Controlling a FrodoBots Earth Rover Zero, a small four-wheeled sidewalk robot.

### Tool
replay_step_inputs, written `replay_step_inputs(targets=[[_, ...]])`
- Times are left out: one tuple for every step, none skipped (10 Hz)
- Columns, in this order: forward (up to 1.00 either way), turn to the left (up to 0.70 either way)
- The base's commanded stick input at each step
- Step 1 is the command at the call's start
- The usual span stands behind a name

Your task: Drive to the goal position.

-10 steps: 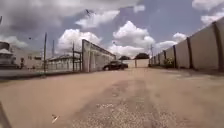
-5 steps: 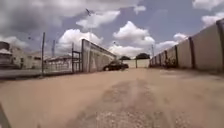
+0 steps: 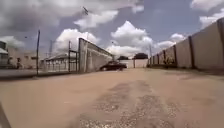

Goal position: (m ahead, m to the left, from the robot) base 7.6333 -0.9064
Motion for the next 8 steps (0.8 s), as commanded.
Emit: replay_step_inputs(targets=[[0.6, -0.15], [0.6, -0.15], [0.6, -0.15], [0.6, -0.15], [0.6, -0.15], [0.6, -0.15], [0.6, -0.15], [0.6, -0.15]])
